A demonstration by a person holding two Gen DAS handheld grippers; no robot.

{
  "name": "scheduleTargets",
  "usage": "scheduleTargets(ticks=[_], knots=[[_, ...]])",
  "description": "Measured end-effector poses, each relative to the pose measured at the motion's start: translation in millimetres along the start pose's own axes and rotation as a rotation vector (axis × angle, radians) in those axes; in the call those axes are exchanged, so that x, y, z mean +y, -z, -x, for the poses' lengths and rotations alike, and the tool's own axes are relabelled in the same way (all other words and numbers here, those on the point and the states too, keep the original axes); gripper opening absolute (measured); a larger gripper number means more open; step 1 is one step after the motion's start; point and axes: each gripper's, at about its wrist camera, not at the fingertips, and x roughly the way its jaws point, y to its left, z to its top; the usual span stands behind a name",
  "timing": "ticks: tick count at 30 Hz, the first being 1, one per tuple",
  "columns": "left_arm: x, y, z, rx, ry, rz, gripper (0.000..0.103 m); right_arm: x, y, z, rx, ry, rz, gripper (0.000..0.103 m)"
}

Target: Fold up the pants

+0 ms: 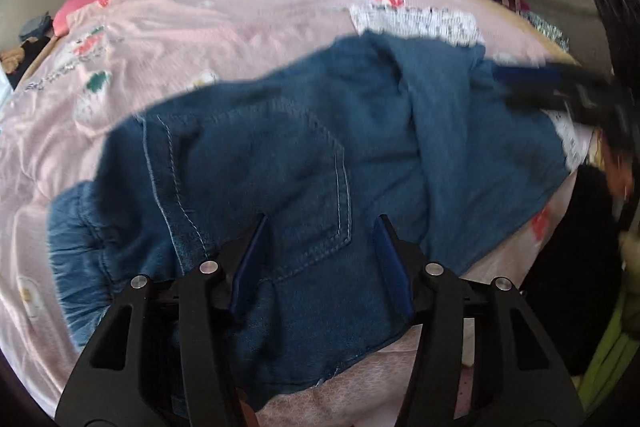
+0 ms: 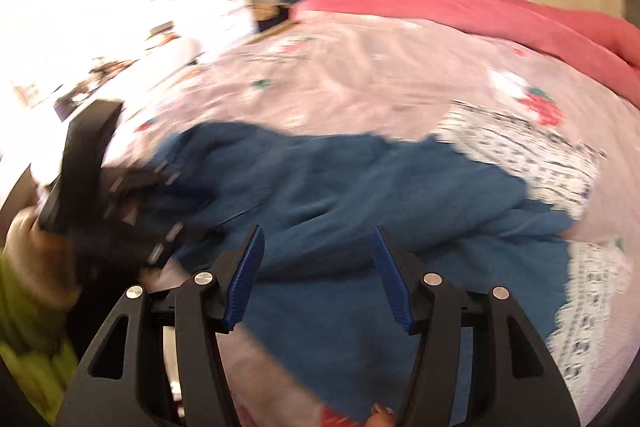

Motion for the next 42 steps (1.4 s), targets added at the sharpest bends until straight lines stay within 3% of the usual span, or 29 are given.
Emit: scheduleTargets(ticks=[5,8,12,17,21,28,30,32,34,38,42], knots=[[-3.6,3.5,-3.3,0.004,-0.029,-0.019,0.046,-26.7,-32.9,-20.8,0.001,0.073,-0.031,0.055],[-4.5,-2.0,24.2,-0.05,0.045,0.015,0.046,-49.2,-57.3,-25.1,0.007,0.123,-0.027,0.06],[-22.1,-23.1,52.7,-0.144,0.11,-0.032,0.046,-76.0,-90.1,-49.6,0.066,0.182,-0.02,0.062],[-42.9,-49.8,15.2,-0.082,0.194,-0.068,0.046,-100.8,-113.0,-88.1,0.163,0.229,-0.026,0.062],[-40.2,-42.7,-12.5,-0.026,0.33,-0.022,0.042,-108.0,-122.3,-110.3,0.216,0.213,-0.012,0.062],[-44.3,-31.2,-19.6,-0.016,0.336,-0.046,0.041,-112.2,-138.9,-150.5,0.341,0.218,-0.006,0.06],[-43.6,-33.4,-23.1,-0.012,0.342,-0.038,0.041,-110.8,-138.9,-158.7,0.363,0.221,0.009,0.051],[-43.7,-32.5,-23.7,-0.012,0.346,-0.033,0.041,-107.9,-135.2,-160.9,0.388,0.222,0.032,0.018],[-45.1,-33.3,-27.3,-0.013,0.341,-0.037,0.041,-105.1,-129.4,-153.0,0.385,0.203,0.05,0.01],[-47.4,-32.0,-29.6,-0.017,0.331,-0.048,0.041,-110.3,-123.0,-111.6,0.274,0.148,-0.008,0.008],[-44.5,-32.2,-27.7,-0.019,0.345,-0.038,0.041,-123.0,-101.7,-38.0,0.117,0.081,-0.094,0.008]])
